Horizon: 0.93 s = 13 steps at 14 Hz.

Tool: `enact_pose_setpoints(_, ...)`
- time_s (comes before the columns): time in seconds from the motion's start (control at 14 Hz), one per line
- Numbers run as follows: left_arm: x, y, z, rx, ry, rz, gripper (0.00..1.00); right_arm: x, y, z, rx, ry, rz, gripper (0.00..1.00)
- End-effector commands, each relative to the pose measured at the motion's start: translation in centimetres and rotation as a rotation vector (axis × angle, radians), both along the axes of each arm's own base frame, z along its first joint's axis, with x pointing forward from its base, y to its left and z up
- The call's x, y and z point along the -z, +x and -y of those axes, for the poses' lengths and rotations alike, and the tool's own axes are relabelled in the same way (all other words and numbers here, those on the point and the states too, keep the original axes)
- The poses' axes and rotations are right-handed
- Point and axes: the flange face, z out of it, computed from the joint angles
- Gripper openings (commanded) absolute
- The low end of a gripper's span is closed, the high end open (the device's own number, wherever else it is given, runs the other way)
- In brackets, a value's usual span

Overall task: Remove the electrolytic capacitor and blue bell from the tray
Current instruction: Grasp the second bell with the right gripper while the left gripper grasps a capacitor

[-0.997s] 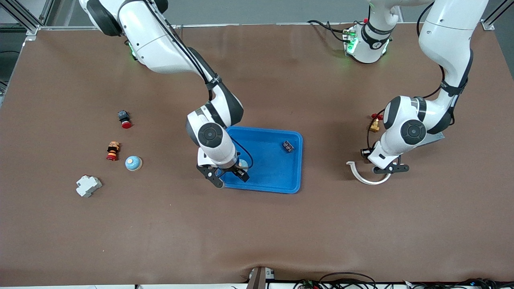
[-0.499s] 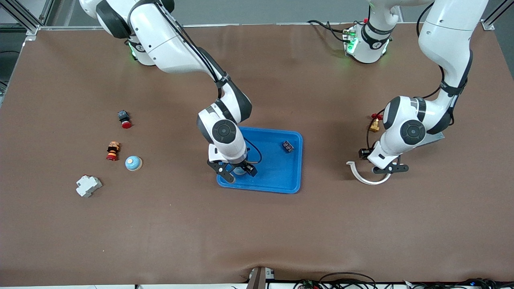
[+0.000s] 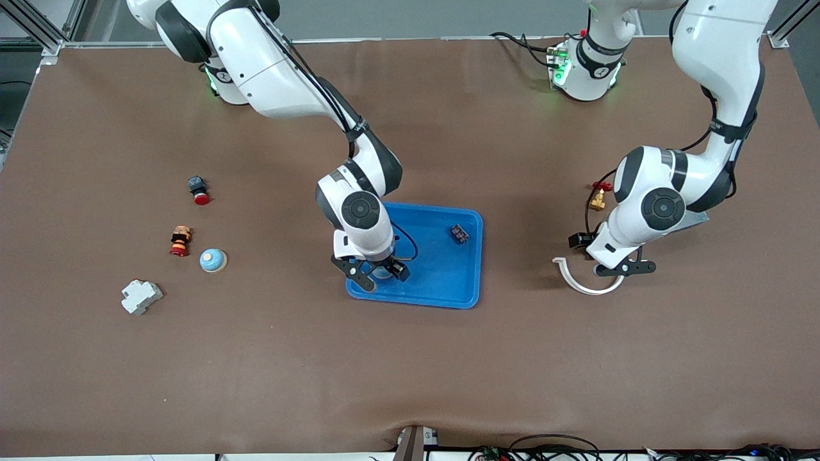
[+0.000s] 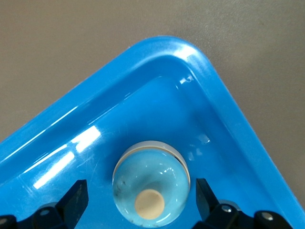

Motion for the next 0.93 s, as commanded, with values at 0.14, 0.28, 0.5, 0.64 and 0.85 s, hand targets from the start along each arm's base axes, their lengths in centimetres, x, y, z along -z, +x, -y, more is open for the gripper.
enact_pose_setpoints(0.14, -6.0, 0.6, 6.1, -0.109, 0.004, -0.038, 1.00, 0.0, 0.1, -0.7, -0.009, -0.024, 0.021, 0.71)
enact_pose_setpoints(0.28, -7.6, 0.4, 9.7, -0.179, -0.011, -0.033, 1.00, -0.1, -0.5, -1.5, 0.010, -0.022, 0.019, 0.00)
enact_pose_setpoints(0.5, -9.8, -0.5, 16.6, -0.340, -0.038, -0.002, 1.00, -0.8, -0.4, -1.6, 0.062, -0.016, 0.023, 0.00)
enact_pose_setpoints(0.64, -9.6, -1.6, 22.3, -0.452, -0.039, -0.001, 1.00, -3.7, -0.1, -1.8, 0.064, 0.015, 0.028, 0.00)
enact_pose_setpoints(0.85, -7.6, -2.1, 26.6, -0.565, -0.038, -0.018, 1.00, -9.4, 0.0, -0.1, 0.021, -0.007, -0.044, 0.00)
